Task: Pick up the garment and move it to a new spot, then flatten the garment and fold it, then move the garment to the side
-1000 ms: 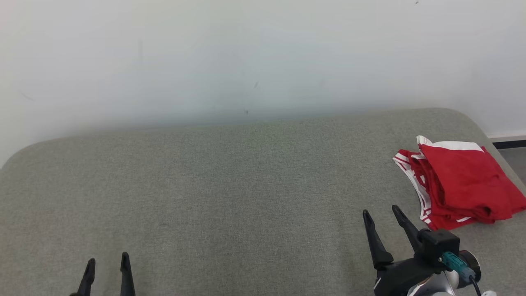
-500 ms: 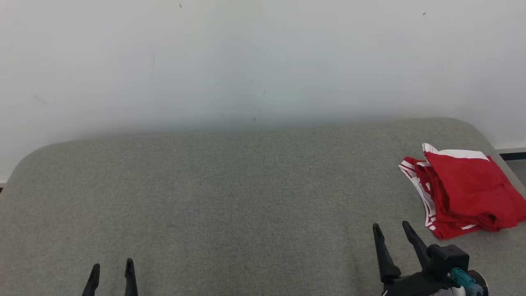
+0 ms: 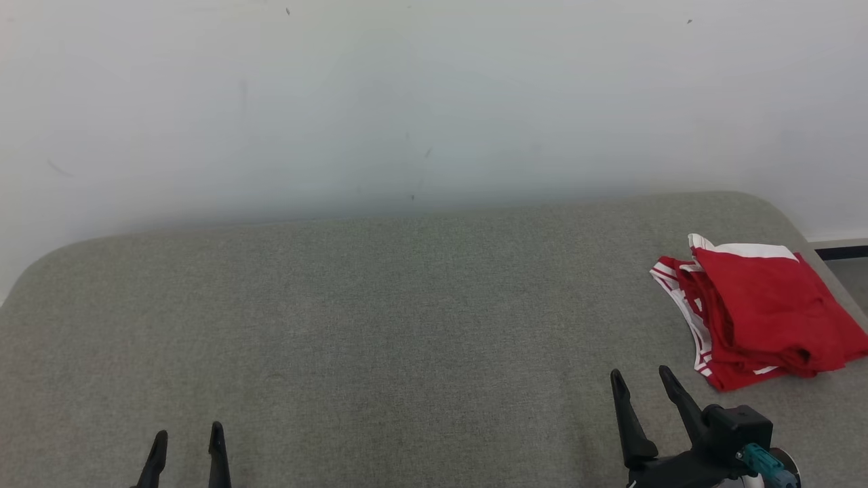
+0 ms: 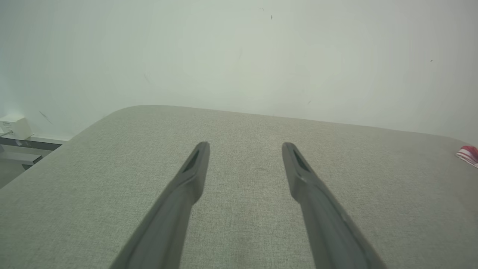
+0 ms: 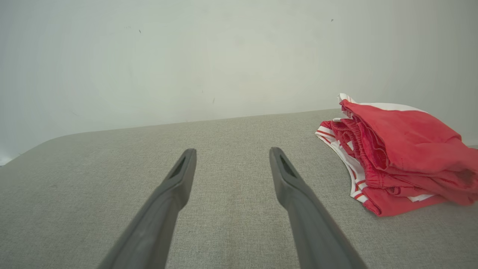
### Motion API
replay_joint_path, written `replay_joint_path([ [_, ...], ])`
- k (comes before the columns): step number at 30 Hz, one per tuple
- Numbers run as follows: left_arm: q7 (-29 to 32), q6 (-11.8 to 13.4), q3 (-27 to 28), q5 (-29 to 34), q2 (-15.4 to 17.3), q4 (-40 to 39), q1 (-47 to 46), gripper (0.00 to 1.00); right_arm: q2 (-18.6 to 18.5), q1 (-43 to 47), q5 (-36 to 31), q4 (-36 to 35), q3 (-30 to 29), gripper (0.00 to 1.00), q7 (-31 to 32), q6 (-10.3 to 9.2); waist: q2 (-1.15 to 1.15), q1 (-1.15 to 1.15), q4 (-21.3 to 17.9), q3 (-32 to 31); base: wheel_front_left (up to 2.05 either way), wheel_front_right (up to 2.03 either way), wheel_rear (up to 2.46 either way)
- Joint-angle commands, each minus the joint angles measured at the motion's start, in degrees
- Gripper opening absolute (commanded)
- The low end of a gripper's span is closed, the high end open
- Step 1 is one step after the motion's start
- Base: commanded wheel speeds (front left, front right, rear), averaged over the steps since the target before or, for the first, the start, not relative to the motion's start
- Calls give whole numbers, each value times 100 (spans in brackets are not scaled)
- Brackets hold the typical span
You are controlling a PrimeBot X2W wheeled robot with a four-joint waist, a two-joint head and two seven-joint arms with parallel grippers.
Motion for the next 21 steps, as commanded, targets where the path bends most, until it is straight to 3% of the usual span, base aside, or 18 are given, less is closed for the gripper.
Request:
replay_joint_path([
  [1,0,22,5,35,1,-26,69,100,12,30,19,-14,14,100,-12,-18,0,0,-11,4,0,0,0],
  [16,0,99,-71,-13,1,3,111,100,13,51,95,37,91,100,23,-18,0,0,20,-23,0,0,0],
  [17,1,72,-71,-10,-4,25,60,0,2,24,65,52,83,0,26,0,0,0,19,-23,0,0,0],
  [21,55,67,-50,-91,-40,244,104,0,4,142,145,234,59,0,69,0,0,0,20,-20,0,0,0],
])
